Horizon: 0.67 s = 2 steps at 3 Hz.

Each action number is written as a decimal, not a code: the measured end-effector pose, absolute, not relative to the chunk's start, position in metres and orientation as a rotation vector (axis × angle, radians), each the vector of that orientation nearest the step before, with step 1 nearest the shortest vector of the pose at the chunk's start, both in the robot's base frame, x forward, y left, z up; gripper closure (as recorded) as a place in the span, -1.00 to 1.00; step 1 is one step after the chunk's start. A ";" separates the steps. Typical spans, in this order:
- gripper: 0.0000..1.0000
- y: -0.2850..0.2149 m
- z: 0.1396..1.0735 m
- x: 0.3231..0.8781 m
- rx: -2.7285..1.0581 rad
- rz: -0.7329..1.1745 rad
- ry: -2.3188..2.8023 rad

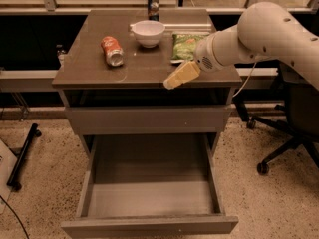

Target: Place green jalapeno chip bag into middle drawer

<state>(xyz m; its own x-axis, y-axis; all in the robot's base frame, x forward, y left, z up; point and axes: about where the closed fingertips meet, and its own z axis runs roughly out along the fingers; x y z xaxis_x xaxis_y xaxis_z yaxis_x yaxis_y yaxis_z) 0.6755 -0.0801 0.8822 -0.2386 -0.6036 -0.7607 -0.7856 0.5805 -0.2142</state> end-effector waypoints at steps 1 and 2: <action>-1.00 -0.096 0.875 0.709 -0.988 0.304 1.928; -1.00 -0.114 0.868 0.740 -0.887 0.359 1.912</action>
Offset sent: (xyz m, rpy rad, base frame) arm 0.1097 -0.0683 -0.0157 0.3101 -0.0441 -0.1756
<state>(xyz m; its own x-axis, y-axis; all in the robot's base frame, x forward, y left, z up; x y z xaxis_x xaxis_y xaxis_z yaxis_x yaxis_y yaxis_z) 0.7396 -0.1143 0.8679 -0.2724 -0.4287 -0.8614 -0.7122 0.6918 -0.1191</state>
